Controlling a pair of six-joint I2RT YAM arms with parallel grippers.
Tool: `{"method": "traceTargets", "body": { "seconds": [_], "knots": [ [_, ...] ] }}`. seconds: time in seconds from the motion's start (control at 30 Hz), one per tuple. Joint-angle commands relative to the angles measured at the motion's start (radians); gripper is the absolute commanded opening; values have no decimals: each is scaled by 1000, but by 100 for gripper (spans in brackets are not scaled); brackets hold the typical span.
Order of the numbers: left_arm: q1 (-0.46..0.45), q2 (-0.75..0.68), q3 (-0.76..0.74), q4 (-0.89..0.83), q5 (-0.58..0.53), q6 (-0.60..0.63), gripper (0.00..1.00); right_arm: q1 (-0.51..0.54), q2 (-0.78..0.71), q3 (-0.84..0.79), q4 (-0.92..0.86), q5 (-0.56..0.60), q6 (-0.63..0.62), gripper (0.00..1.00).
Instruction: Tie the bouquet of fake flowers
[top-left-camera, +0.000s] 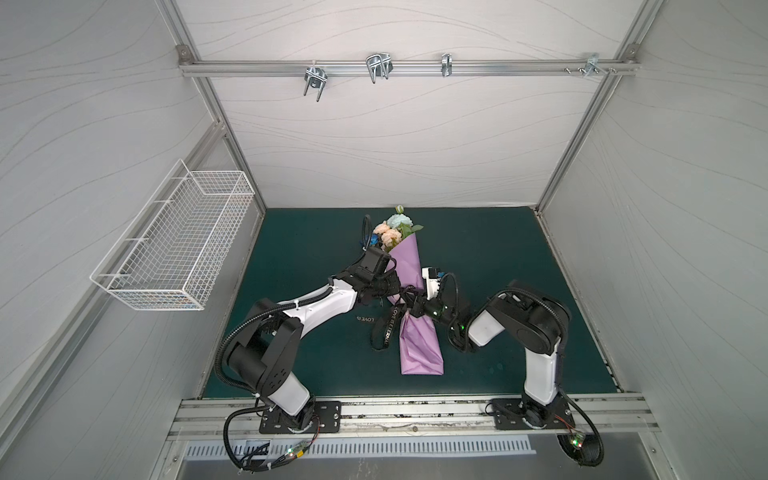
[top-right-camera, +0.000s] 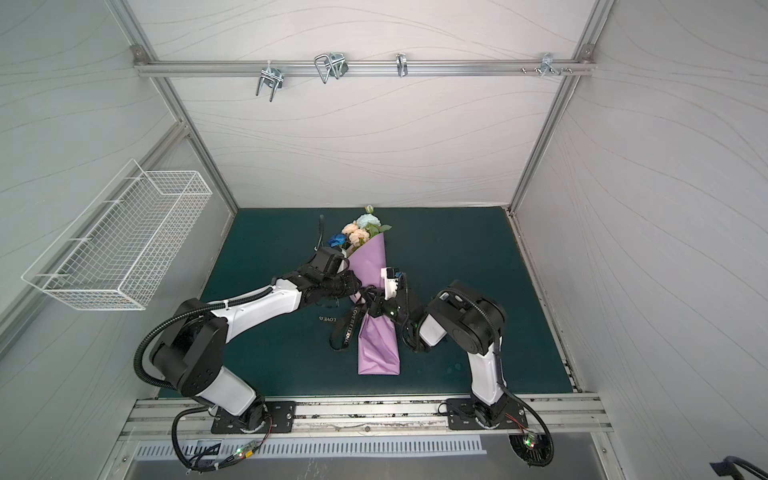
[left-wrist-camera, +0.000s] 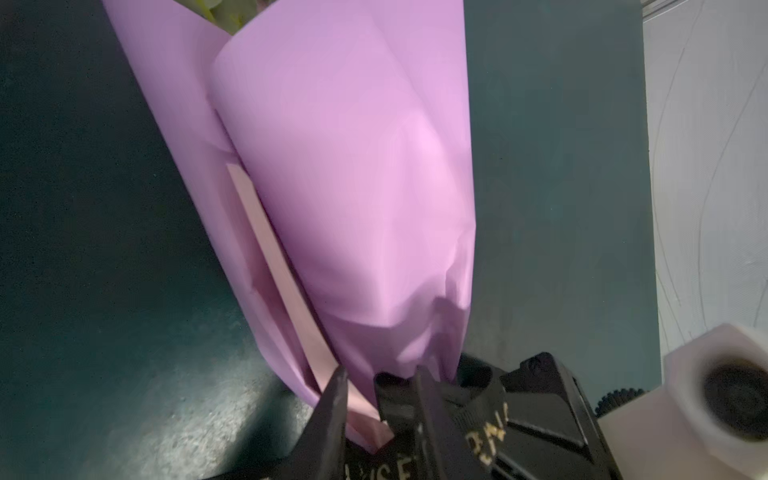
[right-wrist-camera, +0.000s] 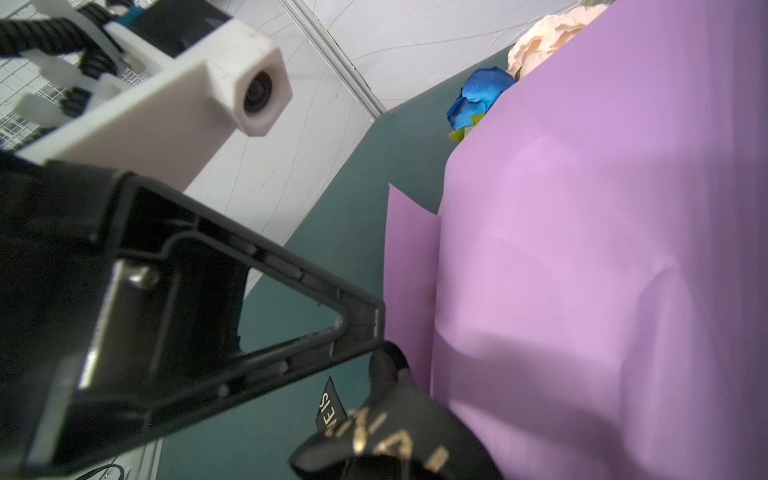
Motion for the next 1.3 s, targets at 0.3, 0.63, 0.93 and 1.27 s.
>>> {"method": "traceTargets", "body": {
  "seconds": [0.3,0.63,0.93,1.27],
  "knots": [
    [10,48,64,26,68,10,34,-19,18,13,37,-33,-9,1],
    [54,88,60,74,240,-3,33,-38,17,25,37,-83,-12,1],
    [60,105,56,91,257,-11,25,-47,31,33,37,-90,-2,2],
    [67,114,43,107,247,-29,0,-50,33,27,37,-103,-8,14]
  ]
}}
